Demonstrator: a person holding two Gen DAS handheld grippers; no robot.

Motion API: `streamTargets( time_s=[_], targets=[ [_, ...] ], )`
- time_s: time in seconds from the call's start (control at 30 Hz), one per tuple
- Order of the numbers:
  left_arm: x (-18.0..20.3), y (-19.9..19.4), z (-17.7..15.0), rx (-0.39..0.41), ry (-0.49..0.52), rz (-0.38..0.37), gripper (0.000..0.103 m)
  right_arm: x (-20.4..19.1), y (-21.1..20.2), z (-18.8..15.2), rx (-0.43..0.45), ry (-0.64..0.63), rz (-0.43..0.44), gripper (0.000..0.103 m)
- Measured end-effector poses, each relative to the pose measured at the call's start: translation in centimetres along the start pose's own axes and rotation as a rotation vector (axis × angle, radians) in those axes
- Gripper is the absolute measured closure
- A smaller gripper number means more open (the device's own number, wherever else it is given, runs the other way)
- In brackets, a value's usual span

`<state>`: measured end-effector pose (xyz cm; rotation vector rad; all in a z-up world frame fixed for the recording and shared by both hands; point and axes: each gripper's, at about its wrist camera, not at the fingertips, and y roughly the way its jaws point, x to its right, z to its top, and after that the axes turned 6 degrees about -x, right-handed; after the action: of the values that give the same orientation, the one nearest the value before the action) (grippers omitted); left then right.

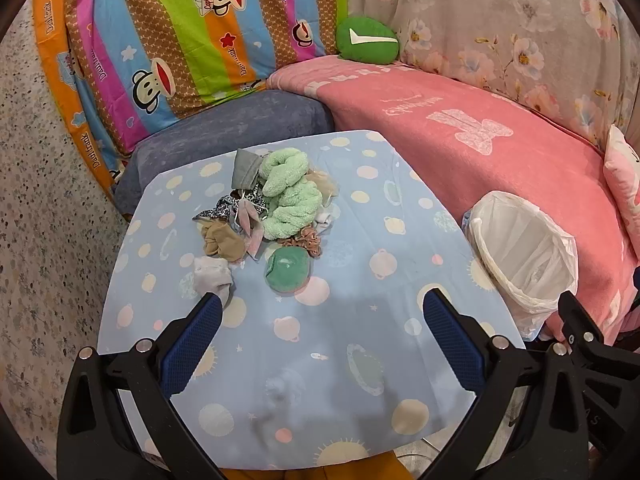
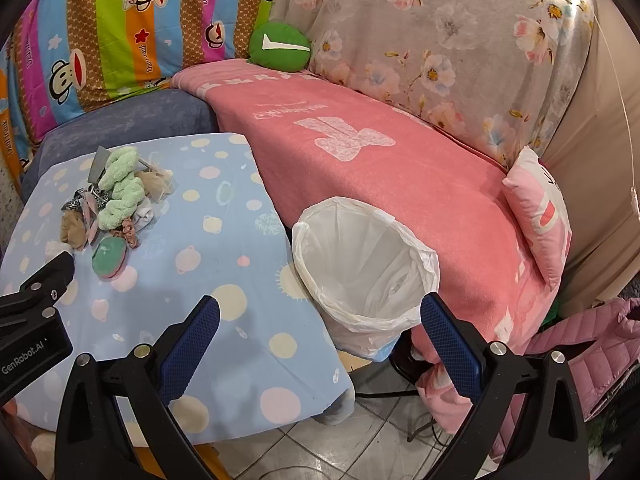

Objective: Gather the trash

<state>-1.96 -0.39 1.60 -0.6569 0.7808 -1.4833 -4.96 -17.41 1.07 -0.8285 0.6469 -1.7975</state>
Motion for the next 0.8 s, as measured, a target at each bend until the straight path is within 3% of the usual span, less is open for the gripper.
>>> streamTargets(
  time_s=[0.8],
  targets=[
    [-0.04, -0.08, 0.19, 0.006, 0.013, -0.006, 0.007, 0.27, -0.03, 0.14, 0.000, 0.002, -0.009, 0.007]
  ],
)
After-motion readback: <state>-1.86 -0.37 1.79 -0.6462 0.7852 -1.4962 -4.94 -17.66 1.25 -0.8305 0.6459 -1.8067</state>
